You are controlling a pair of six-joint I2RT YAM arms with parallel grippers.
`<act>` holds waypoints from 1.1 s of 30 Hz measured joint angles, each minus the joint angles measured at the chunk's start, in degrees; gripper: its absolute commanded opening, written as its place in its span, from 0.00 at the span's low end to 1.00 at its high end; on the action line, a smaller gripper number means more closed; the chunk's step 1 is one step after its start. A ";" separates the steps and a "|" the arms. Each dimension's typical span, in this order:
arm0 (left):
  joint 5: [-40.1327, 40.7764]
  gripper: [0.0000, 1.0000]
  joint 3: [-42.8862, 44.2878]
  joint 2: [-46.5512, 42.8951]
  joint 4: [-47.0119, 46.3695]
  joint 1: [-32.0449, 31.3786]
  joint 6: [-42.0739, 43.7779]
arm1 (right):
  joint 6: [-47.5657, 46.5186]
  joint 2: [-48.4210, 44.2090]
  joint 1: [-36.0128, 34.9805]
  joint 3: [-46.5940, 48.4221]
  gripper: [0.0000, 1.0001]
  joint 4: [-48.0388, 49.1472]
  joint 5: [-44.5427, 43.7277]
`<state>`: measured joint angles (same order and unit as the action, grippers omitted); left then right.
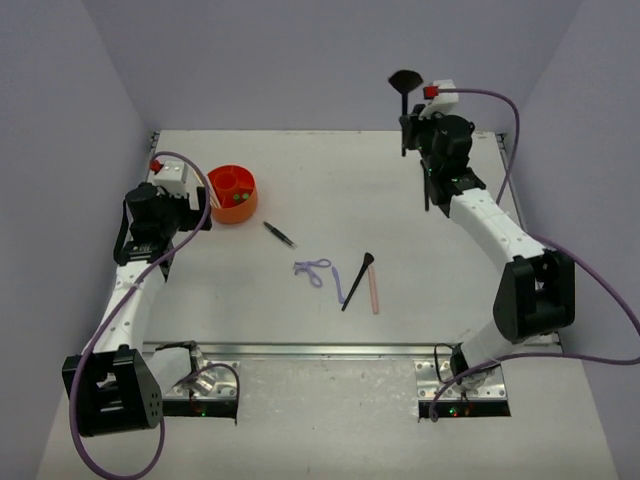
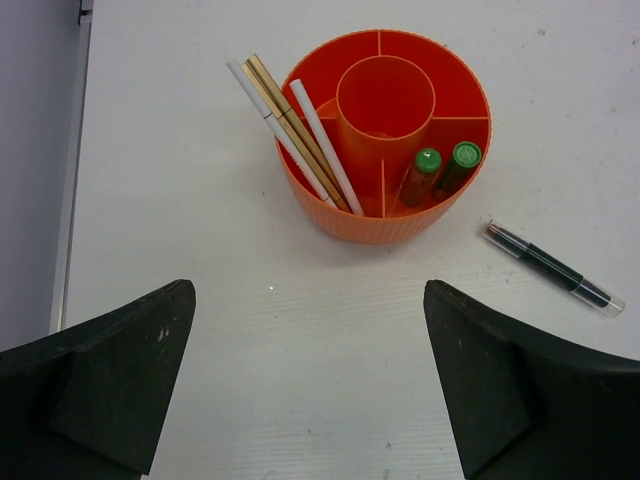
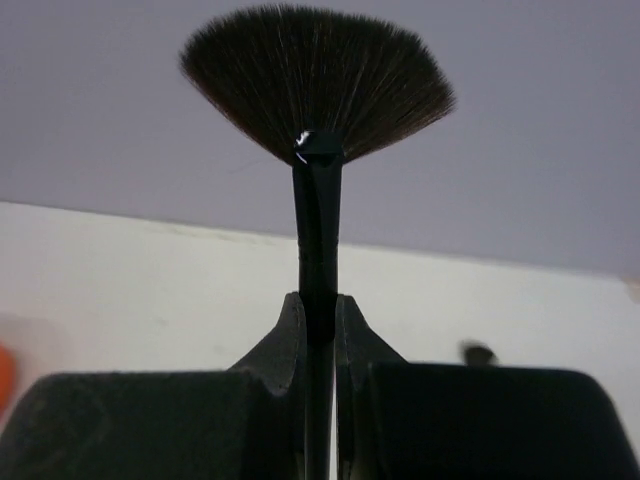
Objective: Organize the makeup
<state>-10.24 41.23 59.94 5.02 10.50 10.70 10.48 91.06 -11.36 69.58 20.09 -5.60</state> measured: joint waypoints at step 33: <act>4.76 0.96 0.00 -0.35 -0.96 9.05 -0.31 | -0.14 68.90 -31.73 61.22 0.00 32.18 23.80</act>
<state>-5.48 41.23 59.59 4.05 19.55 10.39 10.34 159.96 -43.09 130.80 52.27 18.20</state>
